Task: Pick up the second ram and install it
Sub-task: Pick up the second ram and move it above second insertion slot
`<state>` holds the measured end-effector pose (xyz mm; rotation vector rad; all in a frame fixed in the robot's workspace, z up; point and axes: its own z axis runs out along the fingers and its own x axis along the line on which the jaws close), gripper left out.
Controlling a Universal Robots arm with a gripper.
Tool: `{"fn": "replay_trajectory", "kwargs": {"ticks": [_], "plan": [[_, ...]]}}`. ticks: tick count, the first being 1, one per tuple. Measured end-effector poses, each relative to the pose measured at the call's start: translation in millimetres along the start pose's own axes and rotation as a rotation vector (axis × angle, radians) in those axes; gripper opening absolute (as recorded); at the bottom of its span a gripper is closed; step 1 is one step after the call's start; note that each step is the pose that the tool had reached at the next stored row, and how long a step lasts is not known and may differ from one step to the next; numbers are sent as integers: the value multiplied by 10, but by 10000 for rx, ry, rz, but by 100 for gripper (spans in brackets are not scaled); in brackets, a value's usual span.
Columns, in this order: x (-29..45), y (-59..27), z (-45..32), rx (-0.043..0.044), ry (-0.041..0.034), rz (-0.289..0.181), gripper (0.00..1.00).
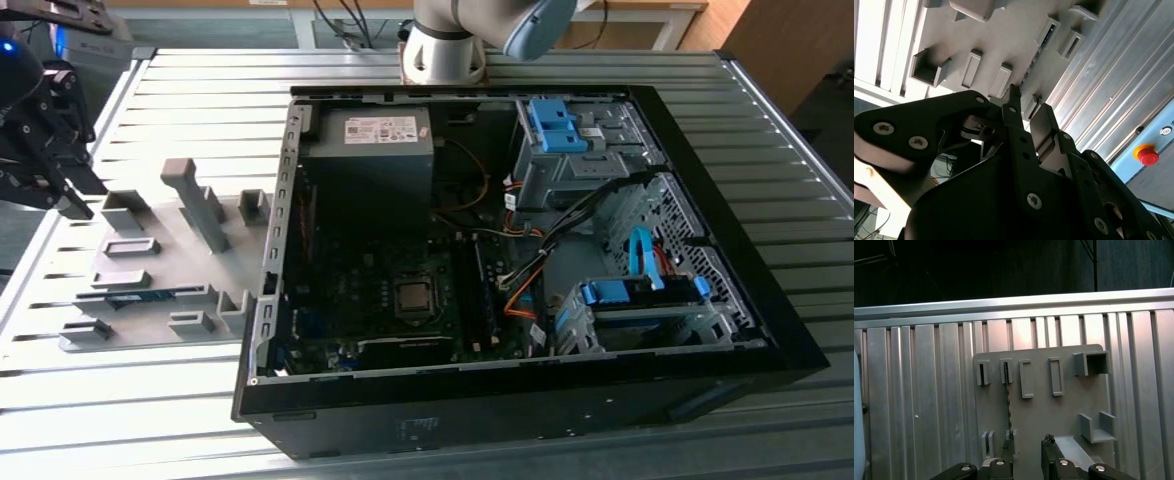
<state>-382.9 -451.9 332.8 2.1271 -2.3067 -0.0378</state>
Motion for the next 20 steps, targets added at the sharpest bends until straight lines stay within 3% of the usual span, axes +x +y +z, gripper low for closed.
{"fn": "replay_trajectory", "kwargs": {"ticks": [20], "plan": [[4, 8, 52, 115, -10, -3, 36]]}}
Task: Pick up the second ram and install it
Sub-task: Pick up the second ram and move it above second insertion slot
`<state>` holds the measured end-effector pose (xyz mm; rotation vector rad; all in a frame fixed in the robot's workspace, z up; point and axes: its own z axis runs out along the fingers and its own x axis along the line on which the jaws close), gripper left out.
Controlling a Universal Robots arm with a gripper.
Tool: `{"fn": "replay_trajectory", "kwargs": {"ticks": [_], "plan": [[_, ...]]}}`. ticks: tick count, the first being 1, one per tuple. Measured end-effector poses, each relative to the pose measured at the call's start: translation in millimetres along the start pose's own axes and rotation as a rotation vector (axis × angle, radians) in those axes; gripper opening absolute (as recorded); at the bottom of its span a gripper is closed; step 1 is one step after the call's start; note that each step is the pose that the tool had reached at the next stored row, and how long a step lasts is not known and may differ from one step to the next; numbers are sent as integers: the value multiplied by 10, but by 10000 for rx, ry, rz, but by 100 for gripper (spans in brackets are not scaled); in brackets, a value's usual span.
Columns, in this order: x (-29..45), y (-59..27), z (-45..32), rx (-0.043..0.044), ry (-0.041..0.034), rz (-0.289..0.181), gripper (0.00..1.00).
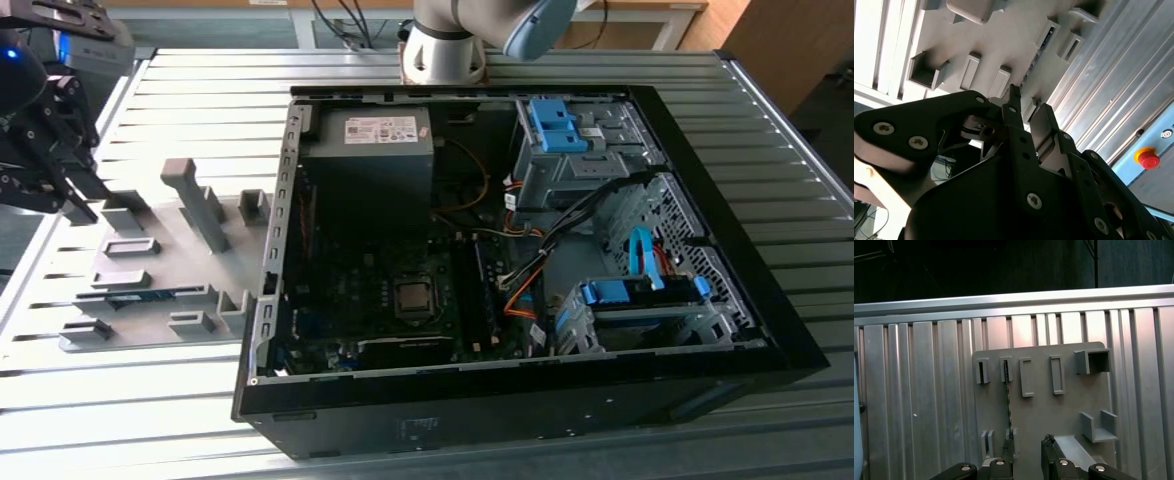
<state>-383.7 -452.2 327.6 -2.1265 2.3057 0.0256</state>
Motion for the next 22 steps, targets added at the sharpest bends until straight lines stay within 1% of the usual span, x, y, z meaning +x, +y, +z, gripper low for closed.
{"fn": "replay_trajectory", "kwargs": {"ticks": [10, 15, 22], "plan": [[0, 0, 28, 16, -2, 0, 36], [6, 2, 59, 69, -6, 0, 36], [24, 5, 98, 77, -9, -1, 36]]}}
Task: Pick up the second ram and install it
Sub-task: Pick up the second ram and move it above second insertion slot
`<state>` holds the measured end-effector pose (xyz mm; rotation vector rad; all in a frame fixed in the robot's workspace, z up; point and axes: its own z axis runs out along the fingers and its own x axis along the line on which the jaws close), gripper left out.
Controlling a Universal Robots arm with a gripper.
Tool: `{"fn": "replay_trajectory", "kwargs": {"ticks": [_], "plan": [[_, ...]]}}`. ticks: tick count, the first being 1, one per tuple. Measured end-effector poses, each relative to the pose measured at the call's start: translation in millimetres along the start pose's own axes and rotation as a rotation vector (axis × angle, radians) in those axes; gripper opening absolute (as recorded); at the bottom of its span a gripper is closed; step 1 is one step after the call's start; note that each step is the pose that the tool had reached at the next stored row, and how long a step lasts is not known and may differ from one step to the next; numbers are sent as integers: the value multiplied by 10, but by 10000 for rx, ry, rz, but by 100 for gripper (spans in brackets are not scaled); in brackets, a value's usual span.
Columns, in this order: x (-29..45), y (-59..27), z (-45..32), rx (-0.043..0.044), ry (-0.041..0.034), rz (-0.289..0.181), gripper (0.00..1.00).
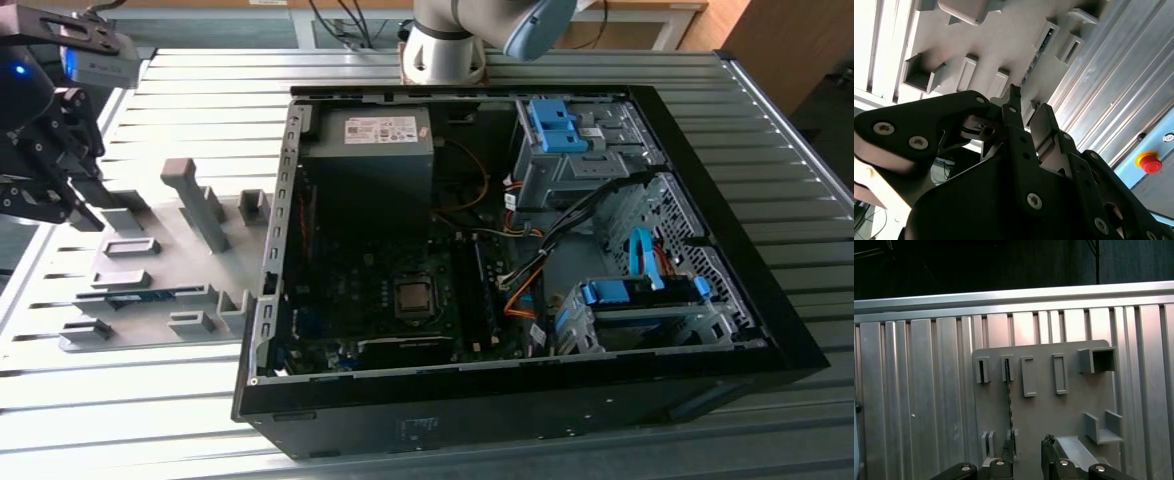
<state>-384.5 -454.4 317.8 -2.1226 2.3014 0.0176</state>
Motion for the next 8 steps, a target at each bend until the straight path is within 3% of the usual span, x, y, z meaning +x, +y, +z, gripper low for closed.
{"fn": "replay_trajectory", "kwargs": {"ticks": [8], "plan": [[15, 9, 51, -1, 1, 0, 36]]}}
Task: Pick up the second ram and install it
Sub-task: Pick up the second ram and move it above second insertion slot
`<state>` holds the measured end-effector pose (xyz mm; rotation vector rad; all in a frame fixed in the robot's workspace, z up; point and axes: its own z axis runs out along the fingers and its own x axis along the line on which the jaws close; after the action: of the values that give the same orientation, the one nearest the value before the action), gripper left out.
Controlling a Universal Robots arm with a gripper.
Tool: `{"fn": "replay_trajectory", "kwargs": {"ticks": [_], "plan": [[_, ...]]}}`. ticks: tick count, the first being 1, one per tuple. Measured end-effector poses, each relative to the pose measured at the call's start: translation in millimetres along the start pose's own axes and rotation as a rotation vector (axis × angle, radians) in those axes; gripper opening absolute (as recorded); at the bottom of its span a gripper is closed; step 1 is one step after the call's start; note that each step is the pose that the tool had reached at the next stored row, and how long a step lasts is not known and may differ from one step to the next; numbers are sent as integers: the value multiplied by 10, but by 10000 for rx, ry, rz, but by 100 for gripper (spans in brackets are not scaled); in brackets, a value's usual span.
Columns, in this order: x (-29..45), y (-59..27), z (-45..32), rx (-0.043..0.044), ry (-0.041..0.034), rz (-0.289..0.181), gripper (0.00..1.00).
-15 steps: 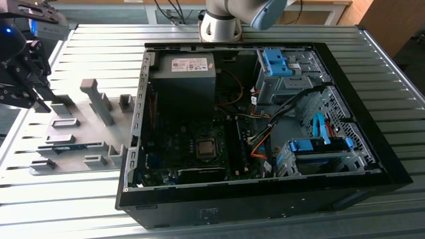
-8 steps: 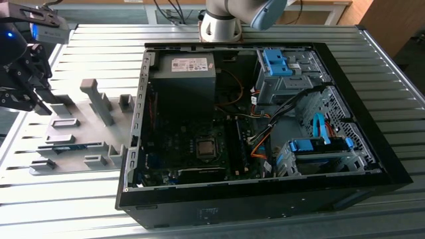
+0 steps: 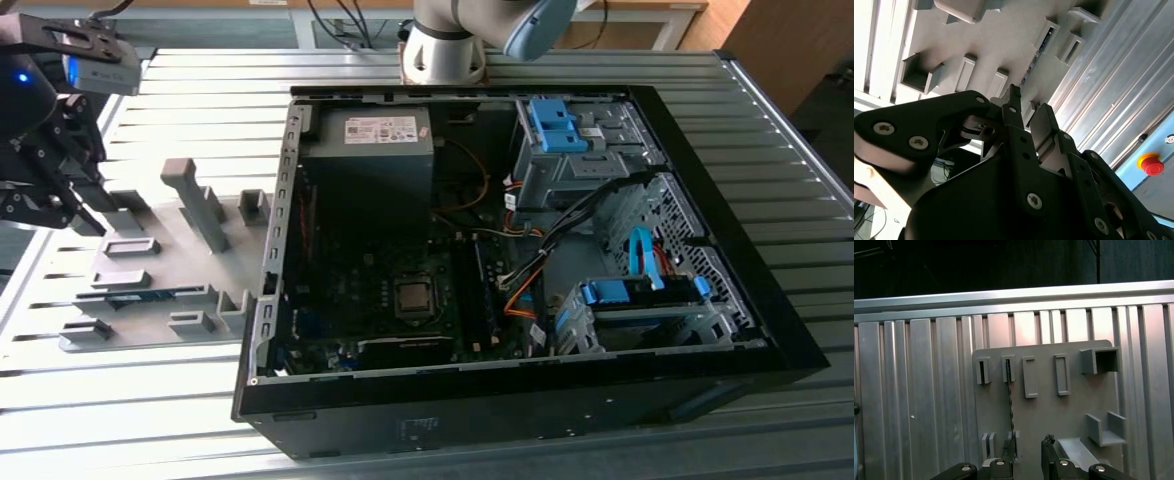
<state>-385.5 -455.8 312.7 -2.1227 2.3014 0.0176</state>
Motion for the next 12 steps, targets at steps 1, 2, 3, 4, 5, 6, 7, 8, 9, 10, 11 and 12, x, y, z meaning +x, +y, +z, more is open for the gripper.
{"fn": "replay_trajectory", "kwargs": {"ticks": [1, 2, 3, 4, 5, 6, 7, 8, 9, 10, 11, 12], "plan": [[0, 0, 5, 1, -1, 0, 36], [0, 0, 10, 0, 0, 0, 36], [1, 2, 14, -1, 1, 0, 36], [2, 3, 18, -1, 1, -1, 36], [2, 3, 23, 0, 0, -1, 36], [2, 3, 27, 0, 0, 0, 36], [2, 4, 31, 0, 0, 0, 36], [2, 4, 32, -1, 1, 1, 36], [3, 5, 33, -2, 2, 0, 36], [3, 5, 37, 0, 0, 0, 36], [3, 5, 44, 2, -2, 1, 36], [3, 6, 49, 2, -1, 1, 36]]}}
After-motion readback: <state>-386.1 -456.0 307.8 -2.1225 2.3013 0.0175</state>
